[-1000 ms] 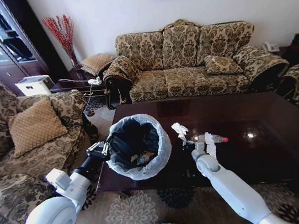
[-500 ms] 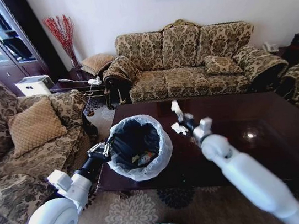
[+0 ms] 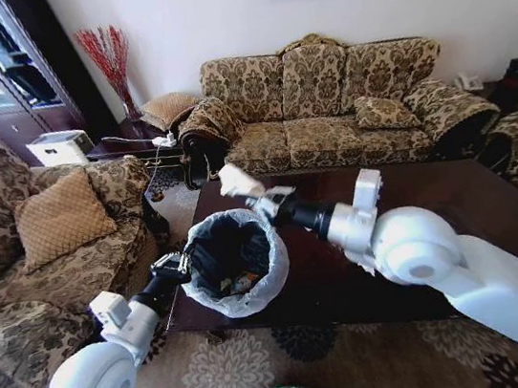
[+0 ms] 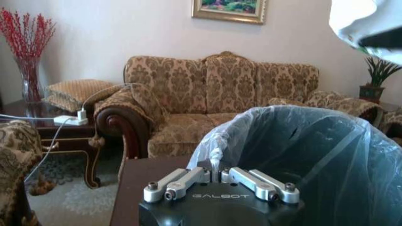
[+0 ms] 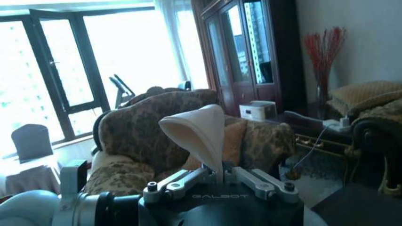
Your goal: Move to the front of the table and place the trash on the table into the trash bin.
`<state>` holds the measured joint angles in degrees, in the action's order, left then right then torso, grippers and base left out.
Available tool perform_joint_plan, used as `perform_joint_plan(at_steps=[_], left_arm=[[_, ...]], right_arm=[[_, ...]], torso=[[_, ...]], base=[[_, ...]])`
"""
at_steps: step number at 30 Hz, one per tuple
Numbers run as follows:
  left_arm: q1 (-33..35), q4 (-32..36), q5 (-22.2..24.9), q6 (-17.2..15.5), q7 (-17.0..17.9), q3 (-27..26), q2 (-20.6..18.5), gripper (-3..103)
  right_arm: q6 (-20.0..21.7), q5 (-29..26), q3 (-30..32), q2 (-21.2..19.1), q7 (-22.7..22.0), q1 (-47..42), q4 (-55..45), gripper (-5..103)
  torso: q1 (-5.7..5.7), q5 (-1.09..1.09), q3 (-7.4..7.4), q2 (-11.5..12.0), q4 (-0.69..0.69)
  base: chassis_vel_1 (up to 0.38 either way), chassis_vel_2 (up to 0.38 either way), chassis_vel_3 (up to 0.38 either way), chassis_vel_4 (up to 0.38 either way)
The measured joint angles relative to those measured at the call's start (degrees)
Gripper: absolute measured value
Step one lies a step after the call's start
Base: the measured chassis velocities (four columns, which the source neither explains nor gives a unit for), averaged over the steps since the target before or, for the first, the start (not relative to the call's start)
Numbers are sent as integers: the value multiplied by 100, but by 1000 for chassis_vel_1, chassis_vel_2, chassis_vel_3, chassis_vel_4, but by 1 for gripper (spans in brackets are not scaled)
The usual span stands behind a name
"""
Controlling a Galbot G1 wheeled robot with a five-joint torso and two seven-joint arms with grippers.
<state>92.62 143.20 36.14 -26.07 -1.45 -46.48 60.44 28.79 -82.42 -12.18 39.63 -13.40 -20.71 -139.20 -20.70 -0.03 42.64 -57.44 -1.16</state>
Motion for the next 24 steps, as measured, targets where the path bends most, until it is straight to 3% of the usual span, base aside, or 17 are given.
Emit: perform_joint_plan(at_steps=[4, 8, 11, 17, 19, 22, 24], left_arm=[[3, 0, 7, -5, 8, 0, 6, 3], [-6, 1, 29, -5, 9, -2, 6, 3], [-7, 2, 41, -5, 7, -2, 13, 3], [-39, 6, 95, -4, 2, 0, 17, 3], [-44, 6, 102, -3, 2, 2, 17, 3], [-60, 7, 128, -1, -6, 19, 39, 3], [-56, 6, 129, 0, -6, 18, 52, 3]], right_arm=[[164, 76, -211, -42, -67, 33, -8, -3], [177, 327, -456, 39, -225, 127, 113, 18], [155, 350, -517, 97, -280, 197, 174, 24], [120, 293, -537, 118, -346, 230, 210, 50], [115, 286, -537, 119, -353, 231, 209, 50], [-18, 297, -439, 152, -423, 258, 258, 67], [-100, 308, -321, 175, -536, 258, 324, 73]], torso=[[0, 0, 0, 0, 0], [0, 0, 0, 0, 0], [0, 0, 0, 0, 0], [0, 0, 0, 0, 0], [0, 0, 0, 0, 0], [0, 0, 0, 0, 0], [0, 0, 0, 0, 0]], base=[[0, 0, 0, 0], [0, 0, 0, 0], [0, 0, 0, 0], [0, 0, 0, 0], [0, 0, 0, 0], [0, 0, 0, 0], [0, 0, 0, 0]])
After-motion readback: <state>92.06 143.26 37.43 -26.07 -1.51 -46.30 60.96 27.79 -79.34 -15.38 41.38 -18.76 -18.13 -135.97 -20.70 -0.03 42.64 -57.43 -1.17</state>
